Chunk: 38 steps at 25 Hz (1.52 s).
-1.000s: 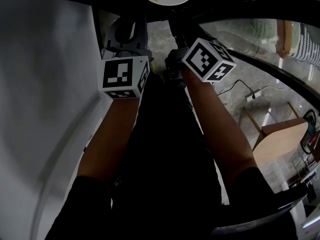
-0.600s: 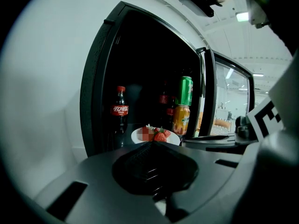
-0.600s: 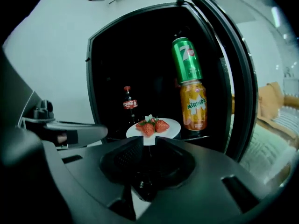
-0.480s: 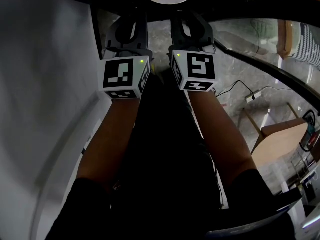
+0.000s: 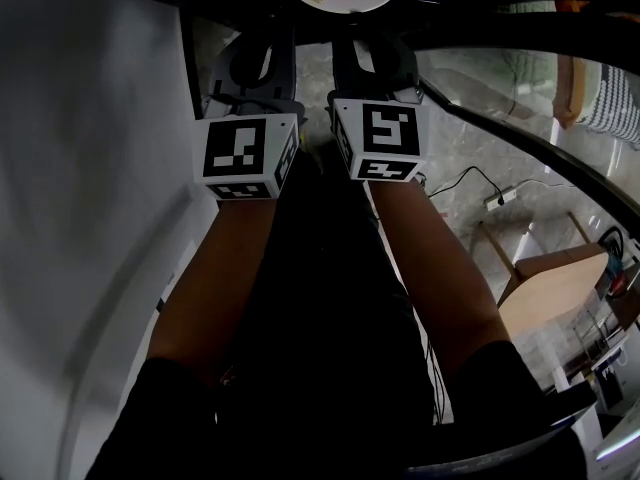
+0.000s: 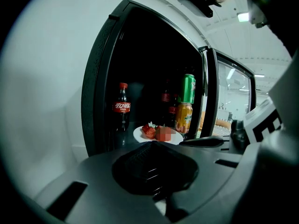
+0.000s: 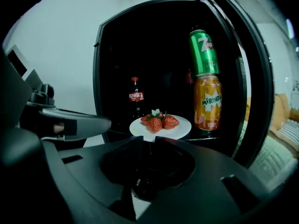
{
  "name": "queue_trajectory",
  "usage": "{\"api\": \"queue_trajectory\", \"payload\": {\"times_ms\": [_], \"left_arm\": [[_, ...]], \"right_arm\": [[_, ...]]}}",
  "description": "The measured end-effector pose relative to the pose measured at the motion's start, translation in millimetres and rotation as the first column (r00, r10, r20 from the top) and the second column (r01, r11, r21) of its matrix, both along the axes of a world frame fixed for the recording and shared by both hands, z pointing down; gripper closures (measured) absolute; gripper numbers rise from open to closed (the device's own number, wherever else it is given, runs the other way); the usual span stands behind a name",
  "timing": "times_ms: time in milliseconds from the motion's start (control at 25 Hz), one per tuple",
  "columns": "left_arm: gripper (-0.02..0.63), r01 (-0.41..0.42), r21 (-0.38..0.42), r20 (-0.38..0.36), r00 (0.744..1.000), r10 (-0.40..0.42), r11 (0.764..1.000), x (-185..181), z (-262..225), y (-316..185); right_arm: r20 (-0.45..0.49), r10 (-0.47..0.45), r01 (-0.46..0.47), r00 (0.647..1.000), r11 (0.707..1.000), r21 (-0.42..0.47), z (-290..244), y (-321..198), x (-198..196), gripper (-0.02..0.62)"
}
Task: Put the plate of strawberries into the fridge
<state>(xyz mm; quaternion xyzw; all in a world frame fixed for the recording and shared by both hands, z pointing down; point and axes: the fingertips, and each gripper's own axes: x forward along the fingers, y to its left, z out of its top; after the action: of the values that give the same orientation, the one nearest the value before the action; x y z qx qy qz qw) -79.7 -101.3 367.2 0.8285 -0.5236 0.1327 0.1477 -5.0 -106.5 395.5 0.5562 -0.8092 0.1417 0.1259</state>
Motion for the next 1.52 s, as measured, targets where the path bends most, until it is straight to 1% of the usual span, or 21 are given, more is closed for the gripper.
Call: {"api": "queue_trajectory", "payload": {"times_ms": [320,720,920,1160,1520], "left_arm": [[0.601,0.012,-0.002,-0.002,1.0,-0.012,1.0,-9,-3,-9],[0.601,0.013,-0.009,-0.002,1.0,-0.013,1.0,-9,1,-12],[0.601,0.013,-0.009,-0.003,1.0,-0.013,1.0,-10,0,-10],[0.601,0.013,-0.006,-0.001,1.0,-0.013,1.0,-8,-2,-3],[0.601,0.002,0.025,0.024,1.0,-0.003,1.0,-1,-26,-4]], "right_arm": [[0.005,0.008,-0.008,1.0,1.0,-0.002,-3,-18,-3,0.514],[0.013,0.015,-0.015,1.0,1.0,0.006,-3,-38,-1,0.514],[0.019,0.013,-0.012,1.0,1.0,-0.002,-1,-37,-1,0.514],[0.024,0.016,-0.016,1.0,1.0,0.016,-9,-32,1,0.514],[0.028,0.048,-0.05,0.998,0.997,0.052,-44,-22,25,0.522]]}}
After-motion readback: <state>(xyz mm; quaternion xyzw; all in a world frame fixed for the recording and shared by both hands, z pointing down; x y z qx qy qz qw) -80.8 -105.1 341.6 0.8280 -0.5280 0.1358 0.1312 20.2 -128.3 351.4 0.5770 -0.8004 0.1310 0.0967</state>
